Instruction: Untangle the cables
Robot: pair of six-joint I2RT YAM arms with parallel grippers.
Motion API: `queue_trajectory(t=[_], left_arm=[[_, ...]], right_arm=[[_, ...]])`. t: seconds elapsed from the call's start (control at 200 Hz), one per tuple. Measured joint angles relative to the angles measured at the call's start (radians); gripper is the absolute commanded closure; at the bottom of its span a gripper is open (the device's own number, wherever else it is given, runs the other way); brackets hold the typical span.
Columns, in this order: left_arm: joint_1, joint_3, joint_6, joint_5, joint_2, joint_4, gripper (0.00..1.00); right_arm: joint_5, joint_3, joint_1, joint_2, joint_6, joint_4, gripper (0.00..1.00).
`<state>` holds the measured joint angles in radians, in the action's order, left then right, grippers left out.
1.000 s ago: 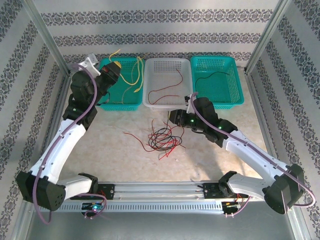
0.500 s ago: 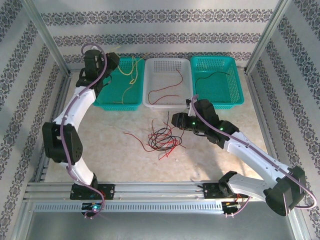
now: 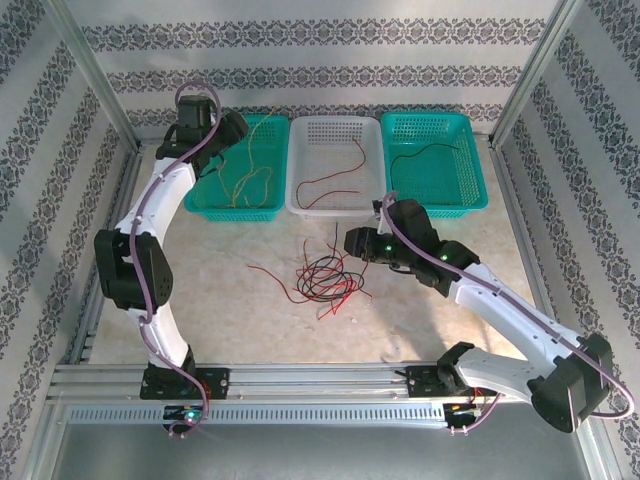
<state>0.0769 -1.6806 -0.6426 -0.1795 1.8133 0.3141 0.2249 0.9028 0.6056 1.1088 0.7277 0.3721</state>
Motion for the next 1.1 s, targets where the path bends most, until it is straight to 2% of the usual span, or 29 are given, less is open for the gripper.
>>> queue_trajectory(t=[0.19,0.43,0.605,0.71,0.825,0.934,1.104], left_arm=[[0.024,0.24,0.009,-0.079,-0.204,0.017,0.43],[0.066,0.596,0.008,-0.18,-0.539,0.023,0.42],[0.069,0.745,0.001,-0.217,-0.688,0.031,0.46],[0.082,0.815,-0.023,-0.231,-0.73,0.031,0.47],[0.113,0.853,-0.043,-0.242,-0.734,0.03,0.47],[0.165,0.856,-0.046,-0.247,-0.722,0.022,0.48],[0.245,0.828,-0.045,-0.241,-0.653,0.015,0.51]], right_arm=[[-0.009,0.064,0.058,0.128,-0.023,0.013,0.44],[-0.034,0.171,0.183,0.359,-0.067,0.067,0.46],[-0.124,0.233,0.18,0.443,-0.078,0.142,0.5],[-0.191,0.265,0.161,0.46,-0.082,0.207,0.53],[-0.243,0.269,0.151,0.467,-0.085,0.261,0.51],[-0.255,0.196,0.142,0.424,-0.084,0.292,0.47],[-0.252,0.074,0.098,0.329,-0.08,0.351,0.49]])
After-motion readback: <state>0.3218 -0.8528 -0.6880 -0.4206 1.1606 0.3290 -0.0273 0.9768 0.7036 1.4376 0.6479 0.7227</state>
